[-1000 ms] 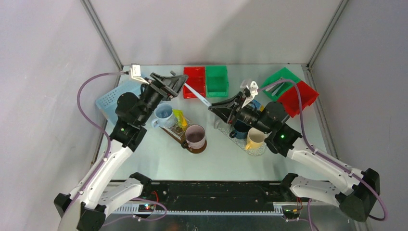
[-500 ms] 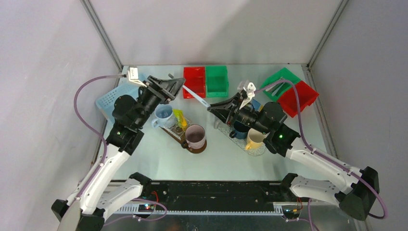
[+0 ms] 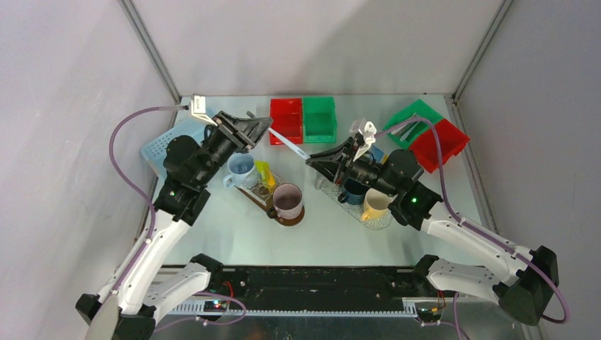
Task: Prepare toiletry sets of a toothbrush and toothpaste on the tray
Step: Pick up the toothbrush from the storage box.
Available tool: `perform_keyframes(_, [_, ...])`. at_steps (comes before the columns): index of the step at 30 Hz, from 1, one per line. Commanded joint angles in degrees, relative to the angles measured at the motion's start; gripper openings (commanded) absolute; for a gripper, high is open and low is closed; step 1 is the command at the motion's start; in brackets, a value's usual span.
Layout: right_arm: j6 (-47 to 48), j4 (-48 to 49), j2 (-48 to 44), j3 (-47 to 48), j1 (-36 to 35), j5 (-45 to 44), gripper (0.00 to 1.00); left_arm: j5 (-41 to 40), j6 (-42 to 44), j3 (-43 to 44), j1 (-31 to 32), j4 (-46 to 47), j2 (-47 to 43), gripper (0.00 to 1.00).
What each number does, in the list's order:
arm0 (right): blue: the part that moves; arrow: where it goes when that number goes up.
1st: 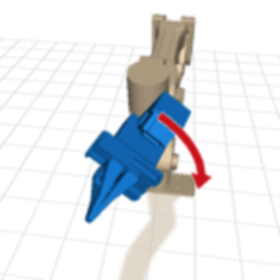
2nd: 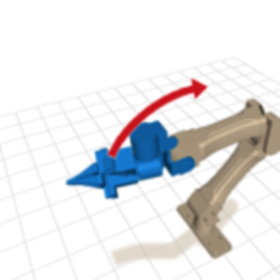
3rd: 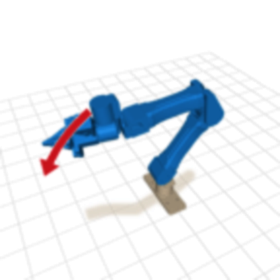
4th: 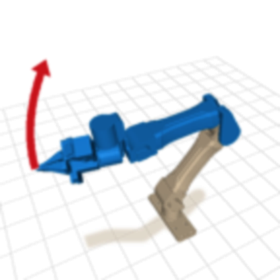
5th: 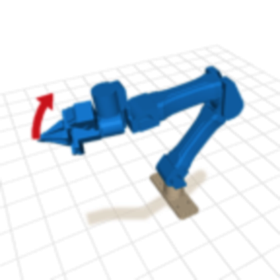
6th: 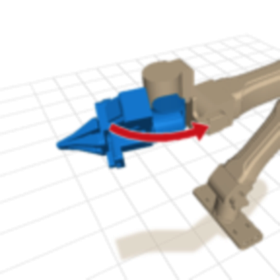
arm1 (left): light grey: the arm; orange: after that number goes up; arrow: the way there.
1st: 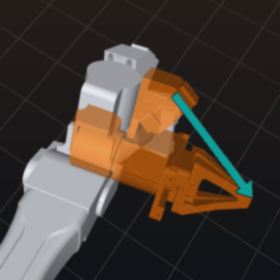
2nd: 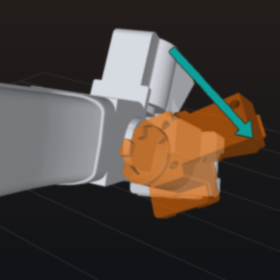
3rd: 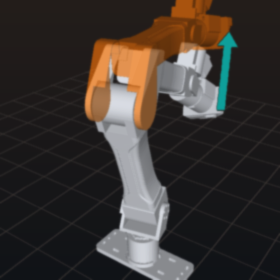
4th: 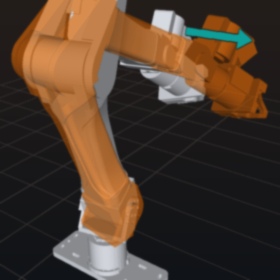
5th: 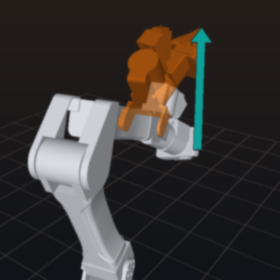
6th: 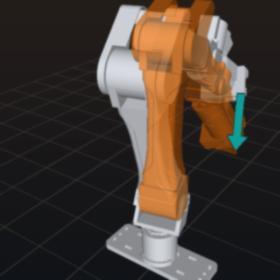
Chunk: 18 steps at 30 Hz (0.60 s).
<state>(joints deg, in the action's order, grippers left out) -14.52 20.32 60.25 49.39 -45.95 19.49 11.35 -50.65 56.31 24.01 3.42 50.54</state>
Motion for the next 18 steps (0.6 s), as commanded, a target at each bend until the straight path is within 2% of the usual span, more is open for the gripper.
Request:
perform_keyframes(1, [0.38,2.92,-0.52,-0.35,0.59,0.68,0.0,1.83,-0.04,1.5,-0.62,0.73,-1.3,0.35])
perform_keyframes(5, [0.24,3.44,-0.34,-0.71,0.9,0.81,0.0,1.94,0.03,1.16,-0.79,0.58,-2.2,0.23])
perform_keyframes(8, [0.2,3.34,-0.39,-0.74,1.02,1.0,0.0,1.88,0.03,0.87,-0.83,0.69,-3.1,0.06])
perform_keyframes(10, [0.12,3.28,-0.5,-0.7,1.11,1.14,0.03,1.29,0.09,0.36,-0.89,0.71,-3.99,0.01])
perform_keyframes(12, [-0.13,3.07,-0.77,-0.7,1.4,1.42,0.11,0.0,0.44,-0.47,-0.86,0.85,-5.25,0.0])
perform_keyframes(15, [-0.54,2.55,-1.59,-0.69,2.06,1.93,0.3,-3.67,1.53,-2.22,-0.82,0.55,-7.76,0.0])
perform_keyframes(18, [-1.64,0.71,-2.92,-0.69,3.8,1.96,0.39,-7.62,2.89,-4.15,-0.82,-0.66,-11.18,0.0])
